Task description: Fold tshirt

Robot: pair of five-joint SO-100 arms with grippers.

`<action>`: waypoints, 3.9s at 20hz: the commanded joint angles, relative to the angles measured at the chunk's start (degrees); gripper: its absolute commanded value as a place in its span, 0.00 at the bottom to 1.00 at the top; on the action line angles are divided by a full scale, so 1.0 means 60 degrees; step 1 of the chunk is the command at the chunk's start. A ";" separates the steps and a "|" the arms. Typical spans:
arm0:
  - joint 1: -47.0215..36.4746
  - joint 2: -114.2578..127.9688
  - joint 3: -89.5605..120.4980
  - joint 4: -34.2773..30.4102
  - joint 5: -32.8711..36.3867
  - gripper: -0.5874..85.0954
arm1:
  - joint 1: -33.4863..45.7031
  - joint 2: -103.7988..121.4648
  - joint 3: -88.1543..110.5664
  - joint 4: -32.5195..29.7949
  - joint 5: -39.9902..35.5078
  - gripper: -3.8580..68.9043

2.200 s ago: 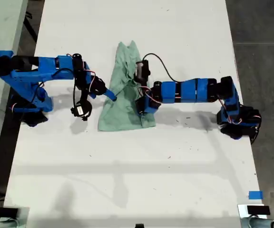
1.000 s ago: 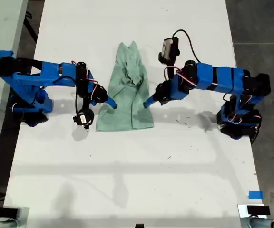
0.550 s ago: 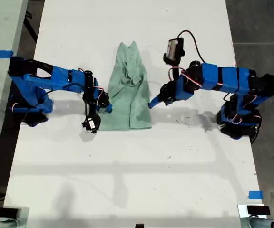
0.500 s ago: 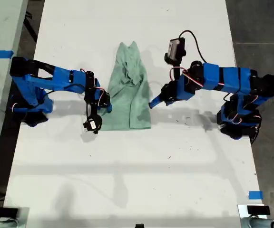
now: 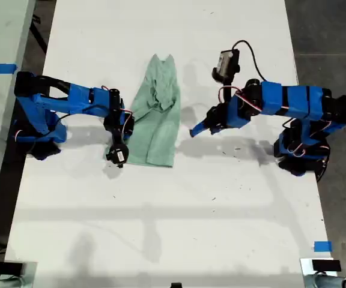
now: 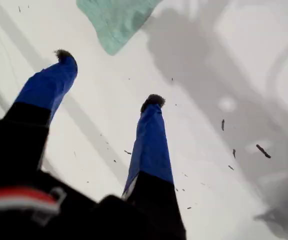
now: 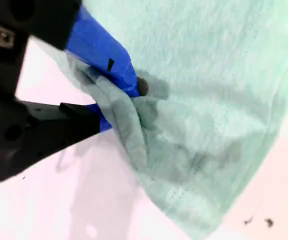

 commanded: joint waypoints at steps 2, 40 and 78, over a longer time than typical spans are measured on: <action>-0.0132 0.0879 -0.0557 0.1011 -0.0293 0.04 | -0.0190 0.0850 0.0103 -0.0322 0.0132 0.40; 0.1611 -0.1055 -0.9639 0.8408 -0.0469 0.40 | -0.1143 -0.1787 -0.2681 0.0044 0.0513 0.42; 0.1406 -0.4834 -0.6445 0.2754 -0.0308 0.12 | -0.0498 -0.9316 -0.5083 -0.2183 -0.0425 0.23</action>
